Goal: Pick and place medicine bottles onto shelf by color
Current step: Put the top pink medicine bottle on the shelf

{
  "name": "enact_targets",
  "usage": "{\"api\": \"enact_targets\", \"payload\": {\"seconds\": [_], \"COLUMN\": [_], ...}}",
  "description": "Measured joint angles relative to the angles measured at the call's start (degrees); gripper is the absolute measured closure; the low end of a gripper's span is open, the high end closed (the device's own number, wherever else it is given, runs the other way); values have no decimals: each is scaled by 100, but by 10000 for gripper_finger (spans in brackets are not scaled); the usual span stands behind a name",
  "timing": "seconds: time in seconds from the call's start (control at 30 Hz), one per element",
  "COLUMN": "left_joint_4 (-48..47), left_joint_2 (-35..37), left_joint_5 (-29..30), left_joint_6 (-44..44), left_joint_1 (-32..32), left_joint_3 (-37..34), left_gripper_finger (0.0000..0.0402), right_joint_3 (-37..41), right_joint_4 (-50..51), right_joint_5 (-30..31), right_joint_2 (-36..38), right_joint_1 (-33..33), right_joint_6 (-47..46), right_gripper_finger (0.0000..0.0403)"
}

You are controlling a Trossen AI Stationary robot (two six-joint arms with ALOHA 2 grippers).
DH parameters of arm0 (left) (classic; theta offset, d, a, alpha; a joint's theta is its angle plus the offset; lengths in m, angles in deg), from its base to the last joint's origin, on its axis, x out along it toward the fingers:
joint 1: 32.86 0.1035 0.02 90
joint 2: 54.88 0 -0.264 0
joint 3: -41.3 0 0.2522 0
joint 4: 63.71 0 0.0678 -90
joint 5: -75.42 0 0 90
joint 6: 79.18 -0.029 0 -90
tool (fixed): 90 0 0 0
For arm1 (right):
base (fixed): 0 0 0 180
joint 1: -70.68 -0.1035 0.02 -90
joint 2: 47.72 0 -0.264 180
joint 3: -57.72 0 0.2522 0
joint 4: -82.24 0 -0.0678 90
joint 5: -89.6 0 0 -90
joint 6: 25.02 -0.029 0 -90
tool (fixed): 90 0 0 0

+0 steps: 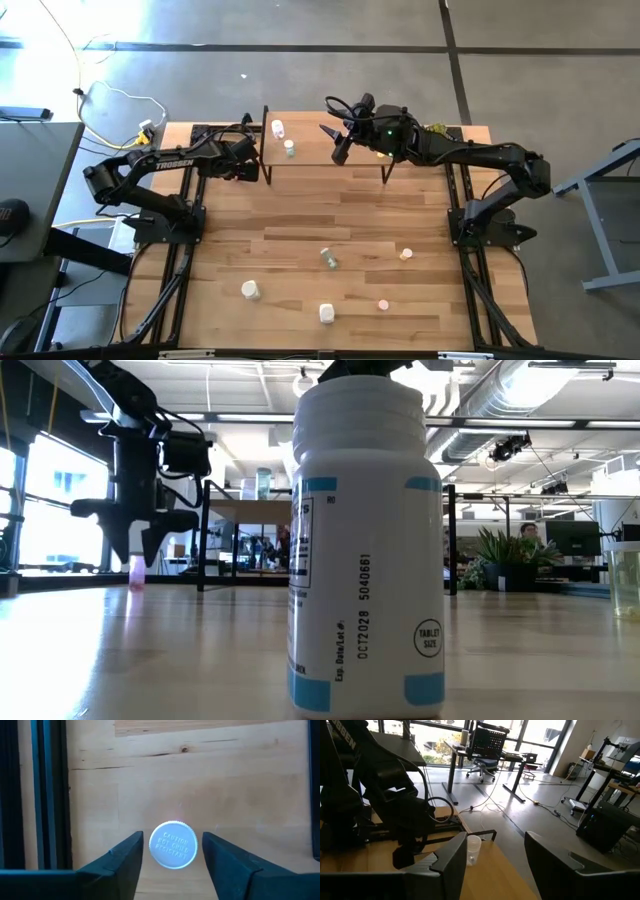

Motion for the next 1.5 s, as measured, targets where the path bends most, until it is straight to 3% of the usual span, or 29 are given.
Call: {"api": "enact_targets", "payload": {"seconds": [0.37, 0.63, 0.9, 1.2, 1.37, 1.5], "left_joint_4": [1, -72, -382, -649, -613, -239], "left_joint_2": [0, 122, 936, 1916, 2090, 2047], "left_joint_5": [112, -233, -542, 100, 546, 534], "left_joint_6": [-563, -1106, -1377, -1800, -2228, -2746], "left_joint_1": [0, 0, 0, 0, 0, 2], "left_joint_3": [0, 4, 71, 1029, 1817, 2493], "left_gripper_finger": [291, 288, 292, 291, 291, 291], "right_joint_3": [0, 0, 0, 0, 0, 0], "right_joint_4": [0, 0, 2, 52, 160, 166], "right_joint_5": [2, 5, 410, 479, 484, 686], "right_joint_2": [-2, -2, -2, -2, -2, 2], "right_joint_1": [0, 0, 0, 0, -1, -2], "right_joint_6": [-52, -112, -476, -748, -820, -817], "right_gripper_finger": [212, 212, 212, 212, 212, 212]}}
